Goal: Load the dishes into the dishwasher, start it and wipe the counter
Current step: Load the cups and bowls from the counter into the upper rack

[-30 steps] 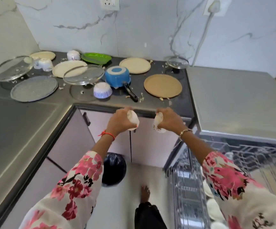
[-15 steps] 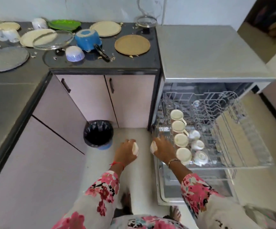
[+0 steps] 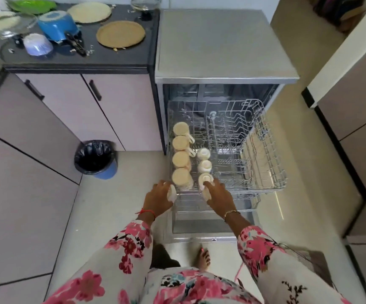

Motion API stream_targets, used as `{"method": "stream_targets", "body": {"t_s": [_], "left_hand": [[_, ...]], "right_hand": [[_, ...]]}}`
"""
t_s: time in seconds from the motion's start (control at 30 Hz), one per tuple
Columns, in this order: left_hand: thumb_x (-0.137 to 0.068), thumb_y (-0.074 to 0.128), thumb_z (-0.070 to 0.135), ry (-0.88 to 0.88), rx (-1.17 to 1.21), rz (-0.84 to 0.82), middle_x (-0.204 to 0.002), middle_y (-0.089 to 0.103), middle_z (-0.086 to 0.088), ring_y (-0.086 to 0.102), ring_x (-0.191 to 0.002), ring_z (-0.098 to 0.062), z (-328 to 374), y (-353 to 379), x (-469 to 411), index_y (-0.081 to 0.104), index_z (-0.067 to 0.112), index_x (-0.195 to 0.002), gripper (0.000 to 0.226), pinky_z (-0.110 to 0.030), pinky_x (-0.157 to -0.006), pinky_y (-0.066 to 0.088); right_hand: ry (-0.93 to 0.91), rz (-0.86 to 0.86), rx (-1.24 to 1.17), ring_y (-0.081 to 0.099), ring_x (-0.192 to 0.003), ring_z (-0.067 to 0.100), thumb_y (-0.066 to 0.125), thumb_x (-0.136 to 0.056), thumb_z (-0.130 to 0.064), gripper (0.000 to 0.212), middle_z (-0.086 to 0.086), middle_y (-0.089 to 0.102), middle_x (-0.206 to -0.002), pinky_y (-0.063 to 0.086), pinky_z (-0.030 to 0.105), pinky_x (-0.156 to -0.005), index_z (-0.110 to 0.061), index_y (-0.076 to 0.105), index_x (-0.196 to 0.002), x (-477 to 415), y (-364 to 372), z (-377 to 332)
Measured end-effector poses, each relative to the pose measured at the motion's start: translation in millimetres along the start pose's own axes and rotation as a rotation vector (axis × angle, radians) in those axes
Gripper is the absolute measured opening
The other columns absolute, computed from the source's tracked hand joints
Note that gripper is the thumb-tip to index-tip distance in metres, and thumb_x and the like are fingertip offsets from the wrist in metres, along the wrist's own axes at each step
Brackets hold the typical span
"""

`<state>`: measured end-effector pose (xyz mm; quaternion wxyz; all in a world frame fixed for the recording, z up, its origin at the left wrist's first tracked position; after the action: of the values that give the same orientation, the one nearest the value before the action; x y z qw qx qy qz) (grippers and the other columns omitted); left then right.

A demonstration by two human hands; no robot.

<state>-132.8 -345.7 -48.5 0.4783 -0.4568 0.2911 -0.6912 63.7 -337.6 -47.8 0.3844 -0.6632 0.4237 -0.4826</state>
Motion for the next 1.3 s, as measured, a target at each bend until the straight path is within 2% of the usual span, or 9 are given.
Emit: {"method": "stream_targets", "body": {"t_s": [0.2,0.47,0.77,0.93,1.2,1.3], "left_hand": [[-0.076,0.069,0.025,0.023,-0.052,-0.034,-0.129,0.047,-0.009,0.048,-0.113,-0.03,37.2,13.1,-17.6,0.041,0.018,-0.132,0.063,-0.044,-0.086,0.05],[-0.075,0.069,0.029,0.035,-0.08,-0.063,-0.129,0.047,-0.009,0.05,-0.112,-0.031,44.3,7.5,-58.8,0.04,0.018,-0.133,0.066,-0.044,-0.086,0.05],[-0.074,0.068,0.028,0.098,-0.082,-0.104,-0.123,0.05,-0.008,0.051,-0.11,-0.03,52.3,-10.1,-127.6,0.04,0.019,-0.133,0.066,-0.041,-0.082,0.049],[-0.073,0.069,0.029,0.089,-0.023,-0.09,-0.13,0.047,-0.007,0.049,-0.115,-0.031,48.4,-15.6,-160.2,0.039,0.018,-0.134,0.069,-0.046,-0.086,0.05],[-0.071,0.071,0.025,0.058,0.052,-0.03,-0.13,0.047,-0.006,0.05,-0.113,-0.03,47.9,-14.2,-210.7,0.041,0.017,-0.134,0.07,-0.045,-0.08,0.052],[-0.072,0.071,0.025,0.054,0.061,-0.009,-0.129,0.048,-0.005,0.05,-0.112,-0.029,50.4,-11.3,-220.4,0.042,0.016,-0.133,0.068,-0.043,-0.076,0.053]], "right_hand": [[0.029,-0.021,-0.021,0.046,-0.115,0.03,0.067,-0.082,-0.022,0.056,0.012,0.039,-0.134,0.05,0.04,-0.084,-0.019,0.043,-0.133,-1.8,-3.2,53.2],[0.027,-0.022,-0.06,0.045,-0.115,0.031,0.066,-0.08,-0.017,0.058,0.012,0.04,-0.132,0.051,0.04,-0.081,-0.019,0.043,-0.133,-40.4,-18.4,64.3],[0.079,0.013,-0.168,0.047,-0.114,0.033,0.065,-0.074,-0.016,0.058,0.012,0.041,-0.13,0.053,0.041,-0.077,-0.018,0.047,-0.13,-115.5,-40.0,67.9],[0.048,-0.004,-0.236,0.044,-0.117,0.035,0.067,-0.075,-0.015,0.06,0.016,0.04,-0.131,0.05,0.042,-0.081,-0.013,0.047,-0.131,-163.8,-49.4,64.1],[0.028,-0.023,-0.292,0.038,-0.126,0.038,0.066,-0.077,-0.012,0.064,0.019,0.033,-0.14,0.046,0.049,-0.093,-0.013,0.042,-0.137,-257.9,-43.6,71.3],[0.012,-0.042,-0.318,0.041,-0.123,0.04,0.066,-0.077,-0.013,0.067,0.019,0.035,-0.138,0.048,0.051,-0.09,-0.017,0.04,-0.138,-287.8,-32.9,73.1]]}}
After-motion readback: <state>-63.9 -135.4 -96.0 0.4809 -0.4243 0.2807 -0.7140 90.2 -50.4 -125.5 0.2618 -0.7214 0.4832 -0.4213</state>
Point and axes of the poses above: each hand's wrist, its own x-axis away from the middle knuckle, its own y-axis out of the palm, z = x × y, the point moved 7 cm from there along -x, towards the middle knuckle
